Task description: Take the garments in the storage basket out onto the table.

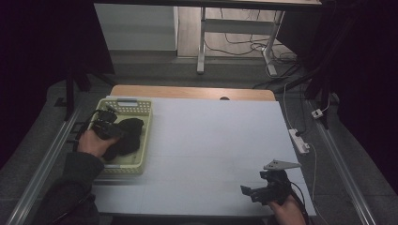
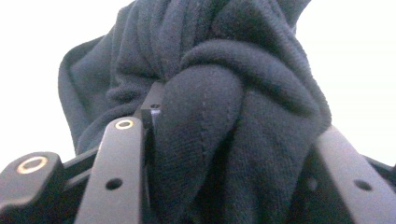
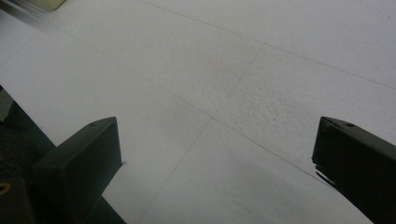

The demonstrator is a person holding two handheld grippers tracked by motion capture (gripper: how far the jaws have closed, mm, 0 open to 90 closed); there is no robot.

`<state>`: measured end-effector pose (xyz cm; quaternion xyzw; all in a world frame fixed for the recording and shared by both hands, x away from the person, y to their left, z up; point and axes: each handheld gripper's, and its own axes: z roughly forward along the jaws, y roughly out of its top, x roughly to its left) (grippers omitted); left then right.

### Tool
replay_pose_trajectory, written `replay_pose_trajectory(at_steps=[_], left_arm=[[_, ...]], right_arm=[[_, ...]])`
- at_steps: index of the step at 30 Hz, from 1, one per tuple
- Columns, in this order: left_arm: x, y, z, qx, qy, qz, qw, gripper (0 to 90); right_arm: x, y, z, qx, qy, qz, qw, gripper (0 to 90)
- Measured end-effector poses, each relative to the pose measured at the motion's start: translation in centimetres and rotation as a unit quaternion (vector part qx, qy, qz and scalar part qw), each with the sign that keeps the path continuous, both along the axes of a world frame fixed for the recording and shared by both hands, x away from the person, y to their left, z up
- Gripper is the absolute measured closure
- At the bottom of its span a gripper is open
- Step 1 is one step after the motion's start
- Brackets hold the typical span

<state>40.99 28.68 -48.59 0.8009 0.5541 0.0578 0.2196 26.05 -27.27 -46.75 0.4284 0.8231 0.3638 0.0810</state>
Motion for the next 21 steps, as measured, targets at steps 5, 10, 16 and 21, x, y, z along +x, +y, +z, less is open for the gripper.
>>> replay_pose_trajectory(at_steps=[5, 10, 16, 21], left_arm=[[-0.6, -0.2, 1.3, 0.006, -0.041, -0.007, 0.9991, 54.7], [-0.9, -0.1, 2.6, -0.007, -0.051, -0.001, 0.9987, 54.5], [-1.4, 0.0, 4.1, -0.021, -0.077, 0.001, 0.9968, 54.5], [-1.7, -0.1, 4.9, -0.033, -0.092, -0.001, 0.9952, 54.4]], right_arm=[[0.0, 0.0, 0.0, 0.000, -0.001, 0.000, 1.0000, 1.4], [0.0, 0.0, 0.0, 0.001, -0.001, 0.001, 1.0000, 1.4], [0.0, 0.0, 0.0, 0.001, -0.001, 0.001, 1.0000, 1.4], [0.0, 0.0, 0.0, 0.000, -0.001, 0.000, 1.0000, 1.4]])
